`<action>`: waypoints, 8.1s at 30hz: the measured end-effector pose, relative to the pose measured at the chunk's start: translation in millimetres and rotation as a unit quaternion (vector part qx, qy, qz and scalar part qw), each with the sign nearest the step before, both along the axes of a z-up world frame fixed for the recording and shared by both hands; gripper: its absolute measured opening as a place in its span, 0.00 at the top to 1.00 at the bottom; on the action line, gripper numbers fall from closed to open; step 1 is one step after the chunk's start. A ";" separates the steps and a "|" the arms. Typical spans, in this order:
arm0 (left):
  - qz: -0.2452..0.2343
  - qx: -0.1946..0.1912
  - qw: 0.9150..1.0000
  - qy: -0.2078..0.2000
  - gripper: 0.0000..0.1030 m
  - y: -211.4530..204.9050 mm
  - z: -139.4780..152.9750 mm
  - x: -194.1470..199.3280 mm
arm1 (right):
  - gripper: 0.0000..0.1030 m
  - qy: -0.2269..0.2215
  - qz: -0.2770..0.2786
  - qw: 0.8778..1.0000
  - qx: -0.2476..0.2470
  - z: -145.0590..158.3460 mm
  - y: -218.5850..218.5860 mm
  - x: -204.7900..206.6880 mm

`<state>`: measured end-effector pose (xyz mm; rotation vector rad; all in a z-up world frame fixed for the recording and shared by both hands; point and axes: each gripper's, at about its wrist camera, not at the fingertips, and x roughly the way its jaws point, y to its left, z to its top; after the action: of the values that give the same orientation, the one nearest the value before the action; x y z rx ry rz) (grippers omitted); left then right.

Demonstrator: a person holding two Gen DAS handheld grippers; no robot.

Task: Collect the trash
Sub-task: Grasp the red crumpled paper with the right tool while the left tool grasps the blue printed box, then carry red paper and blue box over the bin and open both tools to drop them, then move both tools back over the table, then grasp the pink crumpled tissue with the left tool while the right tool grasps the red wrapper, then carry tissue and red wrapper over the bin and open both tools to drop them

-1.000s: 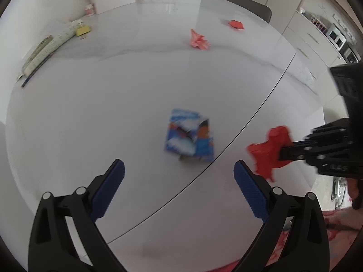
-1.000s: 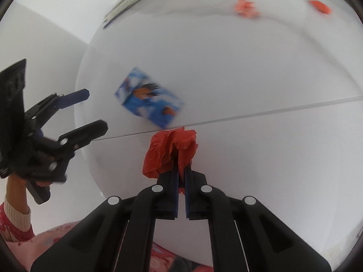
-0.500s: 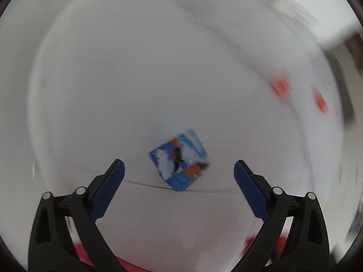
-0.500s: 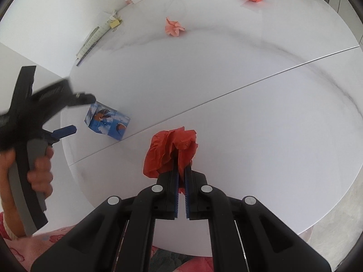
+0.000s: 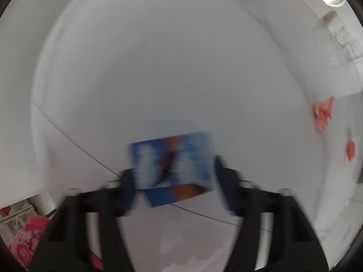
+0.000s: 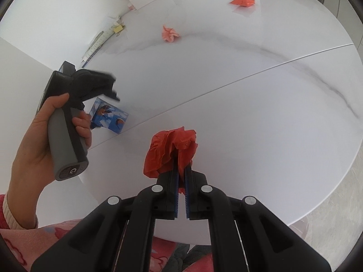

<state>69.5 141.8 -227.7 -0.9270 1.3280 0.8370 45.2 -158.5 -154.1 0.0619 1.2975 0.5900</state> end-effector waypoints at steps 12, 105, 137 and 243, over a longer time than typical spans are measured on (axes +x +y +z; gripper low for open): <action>-0.168 0.076 0.980 -0.079 0.51 -51.9 48.4 7.7 | 0.95 -0.023 -0.025 0.999 0.008 13.0 -37.2 -2.1; -0.801 0.006 0.577 -0.158 0.10 -455.4 95.1 -104.8 | 0.23 -0.030 -0.384 0.918 -0.089 -8.9 -343.3 -165.9; -0.408 0.127 0.886 -0.179 0.07 -60.4 13.9 194.6 | 0.03 -0.110 -0.185 0.974 -0.068 18.3 18.2 251.0; -0.715 0.047 0.669 -0.199 0.55 -440.2 92.9 -132.0 | 0.63 -0.051 -0.125 0.985 -0.110 -104.0 -233.1 -159.8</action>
<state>-62.5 -298.4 -134.9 0.2127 1.1432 -0.5322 -114.7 -391.6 -258.1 0.0113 1.2247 0.2302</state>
